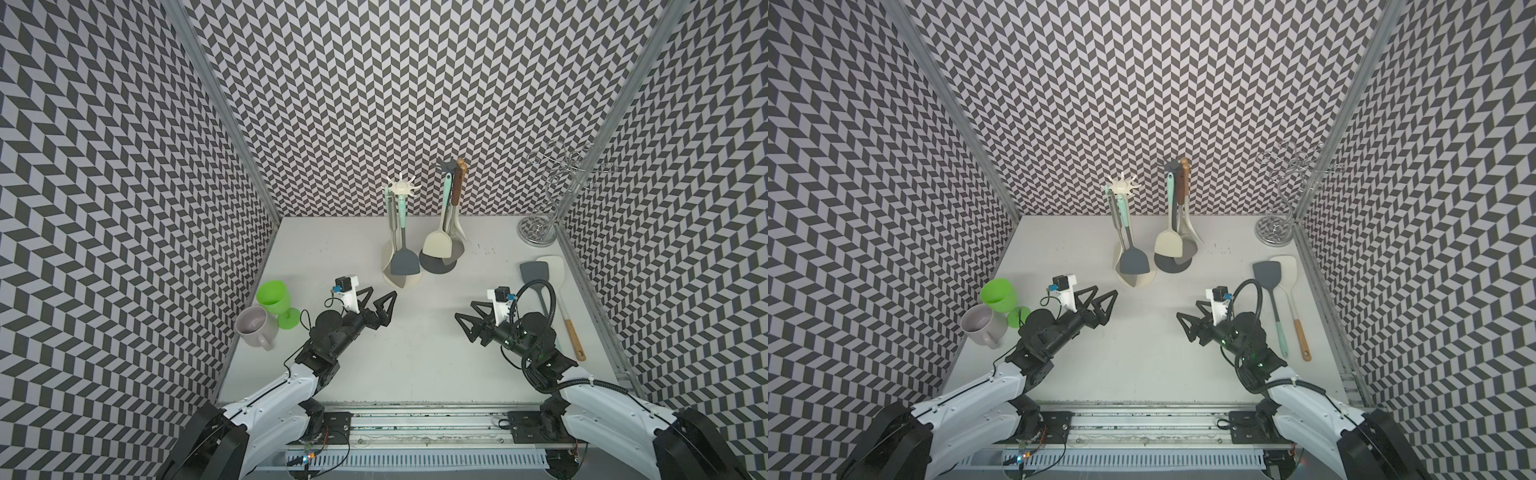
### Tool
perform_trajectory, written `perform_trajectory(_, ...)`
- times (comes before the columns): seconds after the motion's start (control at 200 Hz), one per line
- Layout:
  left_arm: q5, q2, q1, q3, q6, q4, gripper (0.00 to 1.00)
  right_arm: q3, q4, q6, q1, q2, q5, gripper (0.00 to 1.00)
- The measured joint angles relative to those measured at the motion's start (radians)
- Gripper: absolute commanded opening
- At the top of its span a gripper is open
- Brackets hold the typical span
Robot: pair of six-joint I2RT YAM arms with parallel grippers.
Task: Take the spatula off the kitchen utensil rack
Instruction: Take off the spatula from the rack.
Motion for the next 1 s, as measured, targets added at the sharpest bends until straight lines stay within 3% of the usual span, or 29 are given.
perform_trajectory(0.26, 0.138, 0.041, 0.168, -0.062, -0.127, 0.098, 0.99, 0.163, -0.019, -0.01, 0.051, 0.014, 0.072, 0.79)
perform_trajectory(0.441, 0.222, 0.124, 0.238, -0.083, -0.202, 0.172, 0.99, 0.273, 0.04, -0.014, 0.072, 0.114, 0.137, 0.77)
perform_trajectory(0.996, 0.28, 0.133, 0.259, -0.089, -0.253, 0.237, 0.99, 0.624, 0.201, -0.14, 0.131, 0.563, 0.201, 0.64)
